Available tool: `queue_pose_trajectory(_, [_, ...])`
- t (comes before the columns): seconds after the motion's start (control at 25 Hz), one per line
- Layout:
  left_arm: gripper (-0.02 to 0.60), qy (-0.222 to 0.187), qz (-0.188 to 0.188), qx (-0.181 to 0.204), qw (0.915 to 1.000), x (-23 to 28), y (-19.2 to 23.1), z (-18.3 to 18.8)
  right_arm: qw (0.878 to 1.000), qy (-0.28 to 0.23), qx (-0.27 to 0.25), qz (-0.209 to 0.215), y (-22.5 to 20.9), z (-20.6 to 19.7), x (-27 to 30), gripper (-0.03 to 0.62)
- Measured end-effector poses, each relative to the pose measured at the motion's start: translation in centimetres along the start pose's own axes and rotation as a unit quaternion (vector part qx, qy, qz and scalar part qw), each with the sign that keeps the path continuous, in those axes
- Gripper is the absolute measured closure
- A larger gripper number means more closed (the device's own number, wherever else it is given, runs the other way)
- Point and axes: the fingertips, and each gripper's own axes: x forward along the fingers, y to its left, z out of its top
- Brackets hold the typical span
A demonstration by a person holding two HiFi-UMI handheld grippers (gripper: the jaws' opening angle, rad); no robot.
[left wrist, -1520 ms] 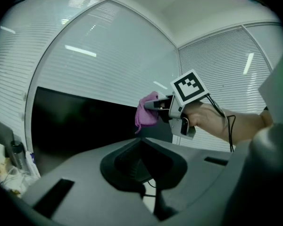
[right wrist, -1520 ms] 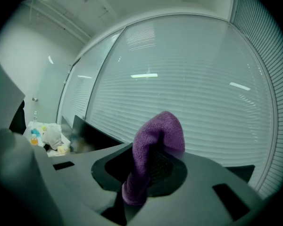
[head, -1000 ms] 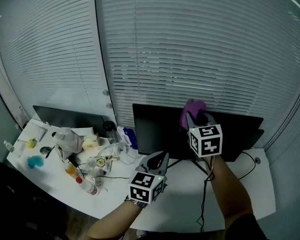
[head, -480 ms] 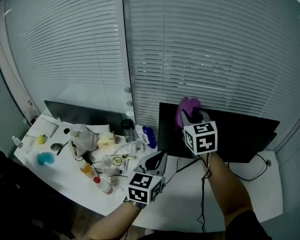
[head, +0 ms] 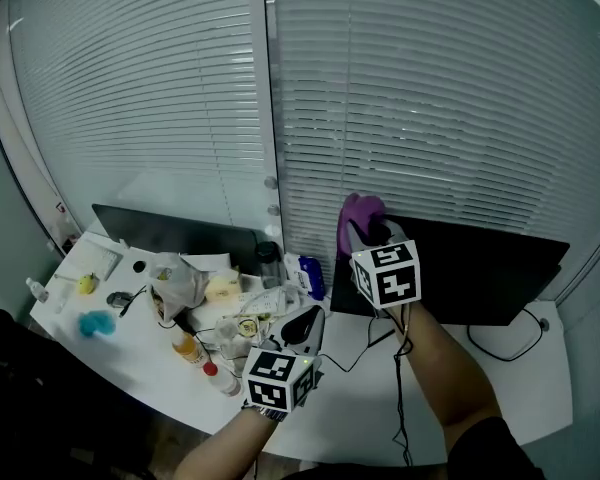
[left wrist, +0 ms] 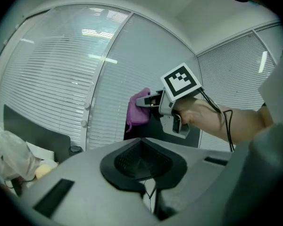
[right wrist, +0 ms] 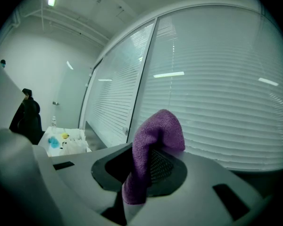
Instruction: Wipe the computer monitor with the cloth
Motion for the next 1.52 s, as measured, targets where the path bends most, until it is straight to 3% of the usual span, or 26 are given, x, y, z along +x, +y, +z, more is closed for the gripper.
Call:
queue_pose_trajectory(0.44, [0.575, -0.007, 0.003, -0.004, 1.0000, -0.3, 2.0, -0.1, 1.000, 0.000, 0.002, 0.003, 1.5, 0.1, 1.4, 0.514])
queue_pose_trajectory(1.16, [0.575, -0.008, 0.002, -0.001, 1.0000, -0.9, 0.8, 0.6, 0.999, -0.016, 0.031, 0.035, 3.2, 1.5, 0.2, 0.514])
queue_pose_trajectory(1.52, [0.575, -0.004, 0.002, 0.003, 1.0000, -1.5, 0.2, -0.1, 0.998, -0.010, 0.046, 0.051, 4.6, 0.4, -0.6, 0.514])
